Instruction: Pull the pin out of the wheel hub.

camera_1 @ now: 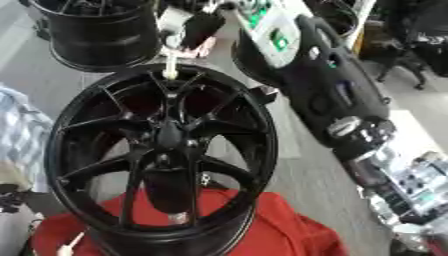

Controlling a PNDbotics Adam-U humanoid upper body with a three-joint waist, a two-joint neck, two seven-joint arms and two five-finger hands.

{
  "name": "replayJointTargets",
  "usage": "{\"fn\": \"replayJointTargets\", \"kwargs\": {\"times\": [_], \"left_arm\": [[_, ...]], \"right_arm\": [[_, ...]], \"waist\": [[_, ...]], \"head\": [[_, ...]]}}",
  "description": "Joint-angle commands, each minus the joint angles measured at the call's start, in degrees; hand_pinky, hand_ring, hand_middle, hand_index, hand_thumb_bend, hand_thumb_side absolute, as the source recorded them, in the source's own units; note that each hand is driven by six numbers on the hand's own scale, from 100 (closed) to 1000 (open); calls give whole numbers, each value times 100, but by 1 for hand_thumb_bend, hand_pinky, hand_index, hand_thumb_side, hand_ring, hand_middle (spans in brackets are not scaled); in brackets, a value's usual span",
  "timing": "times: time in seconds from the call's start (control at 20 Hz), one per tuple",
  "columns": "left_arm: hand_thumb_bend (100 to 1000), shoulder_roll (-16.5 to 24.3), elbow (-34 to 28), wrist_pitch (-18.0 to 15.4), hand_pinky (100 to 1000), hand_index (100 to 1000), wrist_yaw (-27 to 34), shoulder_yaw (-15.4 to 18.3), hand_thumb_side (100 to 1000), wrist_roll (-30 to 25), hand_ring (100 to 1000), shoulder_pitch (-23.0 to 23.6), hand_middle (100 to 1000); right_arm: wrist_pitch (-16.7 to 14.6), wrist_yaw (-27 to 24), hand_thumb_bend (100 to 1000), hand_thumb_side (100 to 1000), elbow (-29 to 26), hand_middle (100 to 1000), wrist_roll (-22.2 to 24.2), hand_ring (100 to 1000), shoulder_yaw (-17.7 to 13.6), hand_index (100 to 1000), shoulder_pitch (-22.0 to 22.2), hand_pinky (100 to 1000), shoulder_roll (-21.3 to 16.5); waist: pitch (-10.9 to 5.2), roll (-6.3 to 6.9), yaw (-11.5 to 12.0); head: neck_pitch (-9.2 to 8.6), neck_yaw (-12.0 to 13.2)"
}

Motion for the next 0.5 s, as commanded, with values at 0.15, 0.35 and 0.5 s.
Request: {"fn": "replayJointTargets", "kwargs": {"times": [0.15,0.35,0.5], "left_arm": [[506,251,-65,2,689,763,105,173,521,182,673,-12,639],[503,274,-30,-39,688,763,175,257,521,314,673,-59,639],[502,245,-9,-73,688,763,227,282,521,372,673,-142,639]], "right_arm": [[407,201,118,247,-683,518,-450,533,-781,737,447,602,-902],[786,509,137,278,-423,528,-831,540,-1399,760,1064,611,-1521],[1087,386,164,321,19,586,-1132,602,-1889,810,1553,674,-2002]], "waist": [[3,47,-200],[158,100,-334],[278,174,-331]], "head": [[-120,275],[-276,374],[-392,372]]}}
